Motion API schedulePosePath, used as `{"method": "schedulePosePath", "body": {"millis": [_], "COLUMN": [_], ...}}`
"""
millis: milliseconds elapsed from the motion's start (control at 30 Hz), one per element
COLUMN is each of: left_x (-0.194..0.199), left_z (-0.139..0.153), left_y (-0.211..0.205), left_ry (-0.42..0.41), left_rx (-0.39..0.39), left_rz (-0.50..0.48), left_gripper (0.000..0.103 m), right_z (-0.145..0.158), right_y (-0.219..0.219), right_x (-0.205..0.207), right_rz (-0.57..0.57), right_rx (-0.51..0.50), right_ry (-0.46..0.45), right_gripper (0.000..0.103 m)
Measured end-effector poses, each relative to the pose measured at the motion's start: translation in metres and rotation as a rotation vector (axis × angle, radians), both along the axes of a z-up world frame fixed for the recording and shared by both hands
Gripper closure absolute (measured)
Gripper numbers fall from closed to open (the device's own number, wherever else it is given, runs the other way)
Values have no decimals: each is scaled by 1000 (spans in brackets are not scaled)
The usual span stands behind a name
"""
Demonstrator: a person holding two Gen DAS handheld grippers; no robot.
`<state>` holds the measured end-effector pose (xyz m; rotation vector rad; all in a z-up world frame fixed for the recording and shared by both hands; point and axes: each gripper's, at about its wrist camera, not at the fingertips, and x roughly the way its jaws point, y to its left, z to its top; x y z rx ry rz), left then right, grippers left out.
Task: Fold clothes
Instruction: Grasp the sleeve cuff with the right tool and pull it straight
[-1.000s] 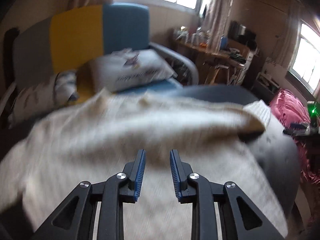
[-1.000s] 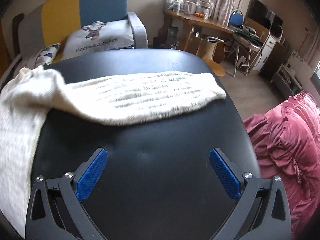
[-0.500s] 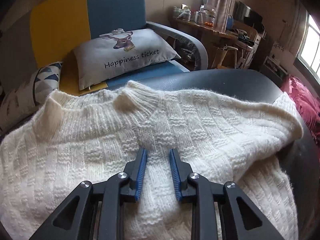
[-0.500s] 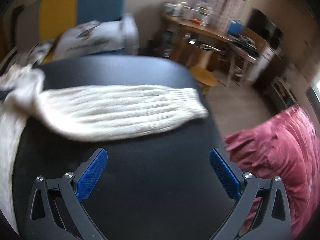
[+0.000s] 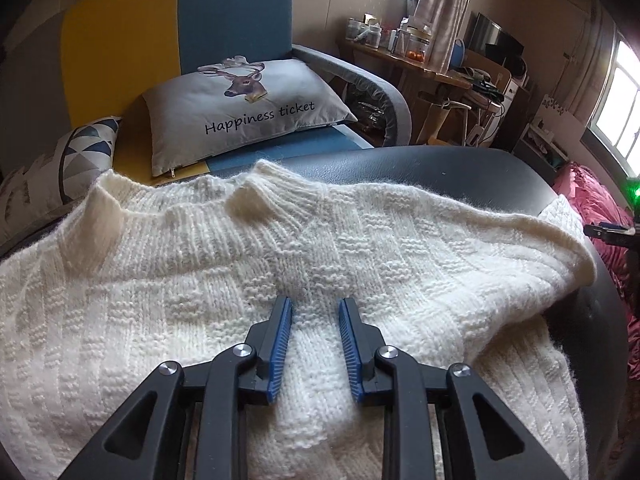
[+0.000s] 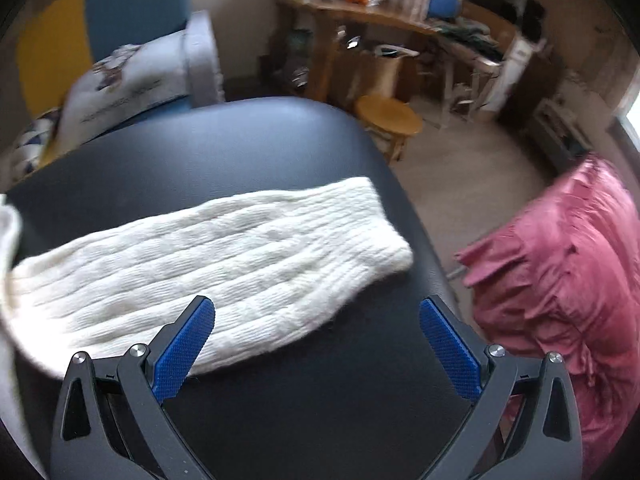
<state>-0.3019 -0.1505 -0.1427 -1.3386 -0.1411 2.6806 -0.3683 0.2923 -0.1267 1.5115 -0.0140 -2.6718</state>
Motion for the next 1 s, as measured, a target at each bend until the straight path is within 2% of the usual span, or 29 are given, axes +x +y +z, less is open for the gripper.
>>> {"method": "schedulePosePath", "body": {"millis": [167, 267, 333, 367, 400, 467, 500, 533, 633, 800, 1000], "left_x": [0, 0, 0, 0, 1, 1, 1, 1, 1, 2, 4], "left_z": [0, 0, 0, 0, -1, -1, -1, -1, -1, 0, 0], "left_y": [-1, -1, -1, -1, -2, -1, 0, 0, 1, 3, 4], "left_ry": [1, 2, 3, 3, 4, 5, 6, 6, 7, 7, 7], "left_rx": [14, 19, 21, 20, 17, 7, 3, 1, -7, -15, -14], "left_rz": [0, 0, 1, 1, 2, 3, 3, 3, 2, 2, 4], "left_gripper": [79, 79, 79, 79, 79, 79, 79, 78, 78, 78, 78], "right_z": [-23, -26, -26, -25, -24, -20, -18, -15, -6, 11, 55], "right_y": [4, -3, -2, -2, -1, -1, -1, -2, -6, -12, -8], "right_x": [-12, -6, -3, -2, -2, -3, -5, -4, -1, 6, 41], "right_rz": [-87, -79, -87, -95, -104, -117, -117, -117, -115, -109, -90], "right_rx": [-57, -12, -22, -20, -18, -23, -32, -37, -49, -61, -35], "right_ry": [-40, -7, 17, 26, 34, 45, 45, 46, 52, 64, 114], "right_gripper": [0, 0, 1, 4, 11, 48, 61, 80, 87, 88, 89]}}
